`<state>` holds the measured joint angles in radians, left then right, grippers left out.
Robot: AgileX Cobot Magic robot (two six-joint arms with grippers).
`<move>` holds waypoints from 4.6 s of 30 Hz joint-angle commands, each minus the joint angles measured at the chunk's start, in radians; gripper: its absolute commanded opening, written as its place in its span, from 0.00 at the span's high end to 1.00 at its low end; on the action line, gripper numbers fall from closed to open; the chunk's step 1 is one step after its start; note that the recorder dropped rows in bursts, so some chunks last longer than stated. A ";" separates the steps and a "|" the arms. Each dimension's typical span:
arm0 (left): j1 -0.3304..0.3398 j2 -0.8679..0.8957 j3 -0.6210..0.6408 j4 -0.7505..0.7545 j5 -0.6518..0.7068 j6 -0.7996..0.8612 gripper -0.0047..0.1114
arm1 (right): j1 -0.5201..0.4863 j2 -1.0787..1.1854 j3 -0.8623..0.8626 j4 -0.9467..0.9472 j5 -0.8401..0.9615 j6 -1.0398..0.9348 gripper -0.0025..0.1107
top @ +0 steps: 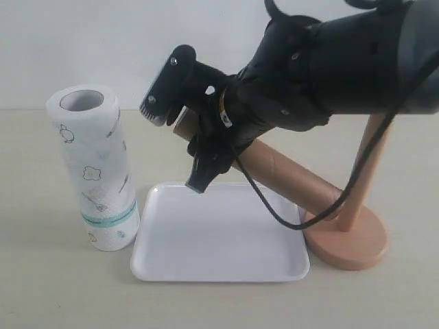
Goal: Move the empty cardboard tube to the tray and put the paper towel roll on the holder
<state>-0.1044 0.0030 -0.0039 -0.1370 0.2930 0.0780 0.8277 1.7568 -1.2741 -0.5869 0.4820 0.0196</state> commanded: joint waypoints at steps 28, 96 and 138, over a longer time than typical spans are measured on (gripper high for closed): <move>0.004 -0.003 0.004 -0.009 -0.002 0.003 0.92 | 0.041 0.179 -0.091 0.080 -0.006 -0.161 0.97; 0.004 -0.003 0.004 -0.009 -0.002 0.003 0.92 | 0.041 -0.881 0.125 0.290 0.230 0.103 0.98; 0.004 -0.003 0.004 -0.009 -0.002 0.003 0.92 | -0.786 -1.655 1.164 0.433 -0.365 0.135 0.98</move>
<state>-0.1044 0.0030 -0.0039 -0.1370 0.2930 0.0780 0.0478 0.1392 -0.2126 -0.1708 0.1968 0.1571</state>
